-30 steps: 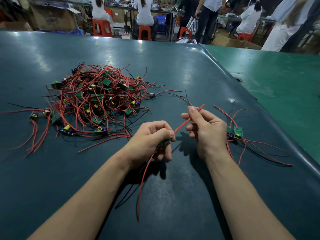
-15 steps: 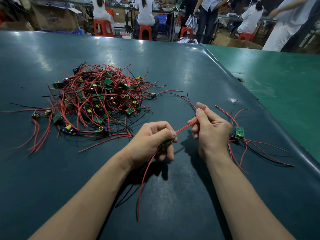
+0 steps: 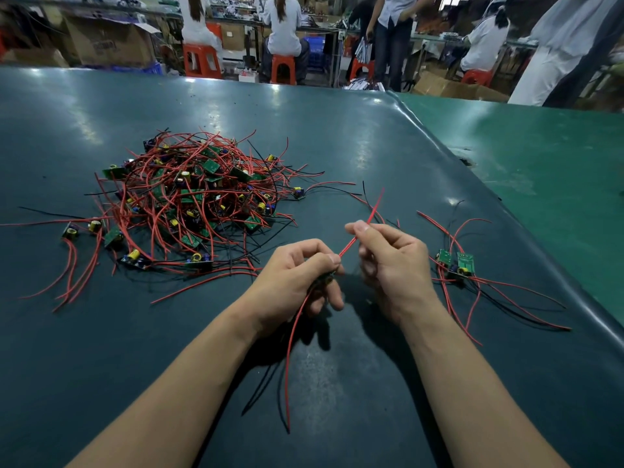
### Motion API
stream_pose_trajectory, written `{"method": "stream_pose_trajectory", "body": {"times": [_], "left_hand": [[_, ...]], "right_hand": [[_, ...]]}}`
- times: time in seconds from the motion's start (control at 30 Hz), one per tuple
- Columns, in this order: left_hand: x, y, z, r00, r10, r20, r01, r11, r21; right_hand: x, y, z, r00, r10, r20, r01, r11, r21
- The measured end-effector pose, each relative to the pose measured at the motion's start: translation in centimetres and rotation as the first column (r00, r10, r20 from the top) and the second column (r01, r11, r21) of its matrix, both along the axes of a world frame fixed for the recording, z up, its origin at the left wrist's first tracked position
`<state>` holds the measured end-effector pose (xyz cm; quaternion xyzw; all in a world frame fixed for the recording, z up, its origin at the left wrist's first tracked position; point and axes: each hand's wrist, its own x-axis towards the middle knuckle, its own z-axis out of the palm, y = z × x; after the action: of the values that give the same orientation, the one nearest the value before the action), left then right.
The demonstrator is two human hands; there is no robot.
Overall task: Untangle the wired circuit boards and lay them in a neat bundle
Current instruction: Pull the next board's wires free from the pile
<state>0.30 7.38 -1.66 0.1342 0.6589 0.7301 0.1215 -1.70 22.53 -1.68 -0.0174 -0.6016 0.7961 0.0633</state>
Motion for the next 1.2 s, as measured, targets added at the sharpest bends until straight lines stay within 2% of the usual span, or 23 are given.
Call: {"method": "stream_pose_trajectory", "body": {"times": [0.17, 0.23, 0.3, 0.37, 0.43, 0.5, 0.57, 0.77, 0.93, 1.07, 1.13, 1.2], "left_hand": [[0.2, -0.3, 0.4, 0.995, -0.1, 0.019, 0.1, 0.995, -0.023], [0.1, -0.1, 0.5, 0.998, -0.023, 0.05, 0.02, 0.998, 0.061], [-0.2, 0.1, 0.5, 0.989, 0.118, 0.091, -0.134, 0.972, 0.194], [-0.5, 0.1, 0.7, 0.967, 0.211, 0.146, -0.249, 0.91, 0.332], [-0.8, 0.0, 0.9, 0.951, 0.23, 0.207, -0.301, 0.839, 0.453], [-0.9, -0.2, 1.0, 0.942, 0.248, 0.227, -0.332, 0.796, 0.507], [-1.0, -0.4, 1.0, 0.934, 0.297, 0.197, -0.357, 0.795, 0.49], [-0.8, -0.3, 0.8, 0.928, 0.347, 0.138, -0.371, 0.818, 0.439], [-1.3, -0.3, 0.2, 0.869, 0.495, 0.004, -0.466, 0.814, 0.346], [-1.2, 0.0, 0.2, 0.83, 0.55, -0.091, -0.5, 0.806, 0.316], [-1.1, 0.1, 0.2, 0.826, 0.55, -0.121, -0.501, 0.816, 0.288], [-0.9, 0.2, 0.1, 0.813, 0.548, -0.196, -0.506, 0.832, 0.226]], "right_hand": [[-0.9, 1.1, 0.4, 0.969, -0.243, -0.032, 0.237, 0.962, -0.132], [-1.0, 1.1, 0.4, 0.965, -0.264, -0.009, 0.258, 0.948, -0.185], [-0.6, 0.9, 0.4, 0.979, -0.203, 0.01, 0.201, 0.964, -0.174], [0.1, 0.3, 0.2, 0.993, -0.1, -0.065, 0.102, 0.995, 0.024], [0.9, -0.6, -0.1, 0.984, 0.051, -0.173, -0.006, 0.969, 0.247], [1.3, -1.5, -0.2, 0.966, 0.182, -0.184, -0.123, 0.948, 0.292], [1.4, -1.8, -0.3, 0.959, 0.221, -0.175, -0.163, 0.941, 0.297], [1.9, -2.5, -1.0, 0.946, 0.247, -0.21, -0.129, 0.88, 0.457], [2.3, -2.9, -0.7, 0.938, 0.205, -0.279, -0.101, 0.932, 0.347], [2.1, -2.7, 0.1, 0.975, 0.153, -0.159, -0.13, 0.981, 0.142], [1.8, -2.4, 0.7, 0.996, 0.055, -0.076, -0.059, 0.997, -0.042], [1.1, -1.6, 1.2, 0.998, -0.042, 0.056, 0.057, 0.955, -0.292]]}}
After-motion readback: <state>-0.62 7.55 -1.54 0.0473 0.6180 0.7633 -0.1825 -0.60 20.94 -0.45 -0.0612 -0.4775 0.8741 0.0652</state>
